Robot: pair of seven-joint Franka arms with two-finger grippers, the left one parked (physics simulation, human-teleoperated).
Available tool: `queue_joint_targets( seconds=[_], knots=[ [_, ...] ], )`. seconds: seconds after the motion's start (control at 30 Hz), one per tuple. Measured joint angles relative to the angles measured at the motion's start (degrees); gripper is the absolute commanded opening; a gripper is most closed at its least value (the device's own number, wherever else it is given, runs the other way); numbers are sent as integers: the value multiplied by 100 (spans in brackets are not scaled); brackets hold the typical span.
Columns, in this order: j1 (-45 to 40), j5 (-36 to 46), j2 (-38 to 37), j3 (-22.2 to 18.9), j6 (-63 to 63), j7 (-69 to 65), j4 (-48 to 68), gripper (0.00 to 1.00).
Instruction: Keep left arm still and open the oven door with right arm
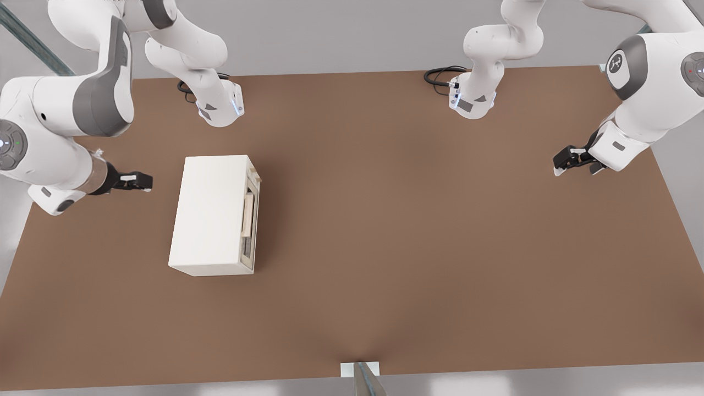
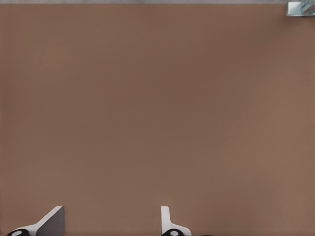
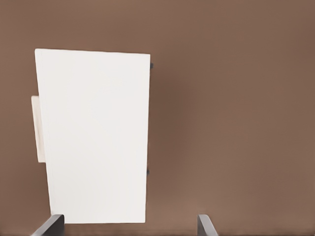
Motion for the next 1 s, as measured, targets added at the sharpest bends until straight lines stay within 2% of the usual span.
queue_joint_targets(
  seconds=[0.13,0.17,0.23,0.37,0.5,0.53,0.6,0.67,0.8,1.0],
  knots=[
    [112,-25,108,20,-116,-18,7,100],
    [286,-56,193,33,-127,-26,11,0],
    [1011,-449,429,34,-155,-31,37,0],
    [2848,-1715,1485,18,-387,188,150,0],
    [3740,-2734,2504,-39,-1070,678,1077,0],
    [3838,-2902,2657,-62,-1206,823,1175,0],
    [4154,-3122,2901,-454,-1406,1101,1254,0],
    [4326,-3245,3134,-680,-1540,1380,1274,0],
    [4381,-3341,3504,-756,-1598,1944,1281,0],
    [4155,-3268,3600,-745,-1501,2602,1121,0]
  ],
)
